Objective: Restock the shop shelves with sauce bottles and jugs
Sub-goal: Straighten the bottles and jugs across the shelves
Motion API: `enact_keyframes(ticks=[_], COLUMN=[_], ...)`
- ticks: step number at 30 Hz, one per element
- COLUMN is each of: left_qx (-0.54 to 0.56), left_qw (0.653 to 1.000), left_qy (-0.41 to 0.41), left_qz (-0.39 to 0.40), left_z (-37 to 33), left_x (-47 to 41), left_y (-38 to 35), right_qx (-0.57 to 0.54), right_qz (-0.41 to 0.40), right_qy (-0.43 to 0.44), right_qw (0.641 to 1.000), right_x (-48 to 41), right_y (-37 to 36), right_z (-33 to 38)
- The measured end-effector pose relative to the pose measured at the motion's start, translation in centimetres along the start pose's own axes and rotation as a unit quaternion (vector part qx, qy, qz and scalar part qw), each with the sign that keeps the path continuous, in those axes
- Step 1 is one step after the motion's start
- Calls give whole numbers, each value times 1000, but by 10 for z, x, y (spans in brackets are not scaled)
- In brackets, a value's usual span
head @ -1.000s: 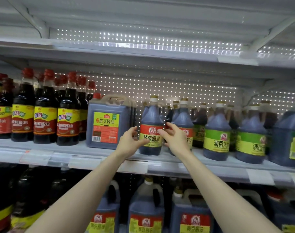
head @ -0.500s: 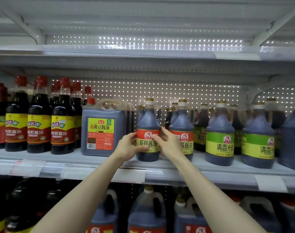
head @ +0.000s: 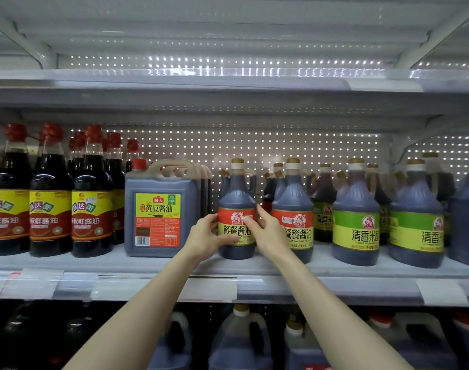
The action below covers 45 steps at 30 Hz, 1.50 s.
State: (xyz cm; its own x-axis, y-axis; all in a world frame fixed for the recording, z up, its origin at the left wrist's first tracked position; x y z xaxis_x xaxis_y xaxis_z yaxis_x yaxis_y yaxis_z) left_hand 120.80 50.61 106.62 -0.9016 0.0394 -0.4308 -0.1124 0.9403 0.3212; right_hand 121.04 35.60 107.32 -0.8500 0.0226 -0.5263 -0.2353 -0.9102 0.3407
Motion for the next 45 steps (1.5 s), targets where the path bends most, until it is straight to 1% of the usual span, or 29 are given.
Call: enact_keyframes(ticks=[8,13,20,24,31,45], left_qx=[7,17,47,41,-36,-36], left_qw=[1000,1000,997,997,999,999], left_qy=[-9,-1,12,11,-19,-22], left_qz=[2,14,52,67,13,6], left_z=[4,7,9,9,4,1], left_x=[-2,-2,-3,-5,-5,-2], left_y=[-1,-1,-8,-11,-6,-5], right_qx=[11,3,-10,-8,-9,8], right_qz=[-11,-10,-34,-41,-17,-7], right_qy=[4,3,8,14,18,24], right_qw=[1000,1000,999,999,1000,1000], right_x=[0,2,2,2,8,6], right_y=[-4,-3,-1,-1,0,-1], right_z=[-1,-1,-4,-2,8,8])
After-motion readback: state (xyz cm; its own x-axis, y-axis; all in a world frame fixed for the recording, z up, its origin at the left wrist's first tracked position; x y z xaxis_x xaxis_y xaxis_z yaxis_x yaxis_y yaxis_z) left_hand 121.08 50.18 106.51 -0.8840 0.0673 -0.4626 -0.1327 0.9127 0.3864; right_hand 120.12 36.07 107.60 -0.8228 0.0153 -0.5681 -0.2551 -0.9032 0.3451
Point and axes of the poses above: each hand's wrist, its own x-axis away from the middle knuckle, its own y-axis out of the back of the hand, z = x × y, the point moved 10 cm from there along -x, towards the middle knuckle, and after that the axes turned 1 degree about y, right-handed, at the moved point
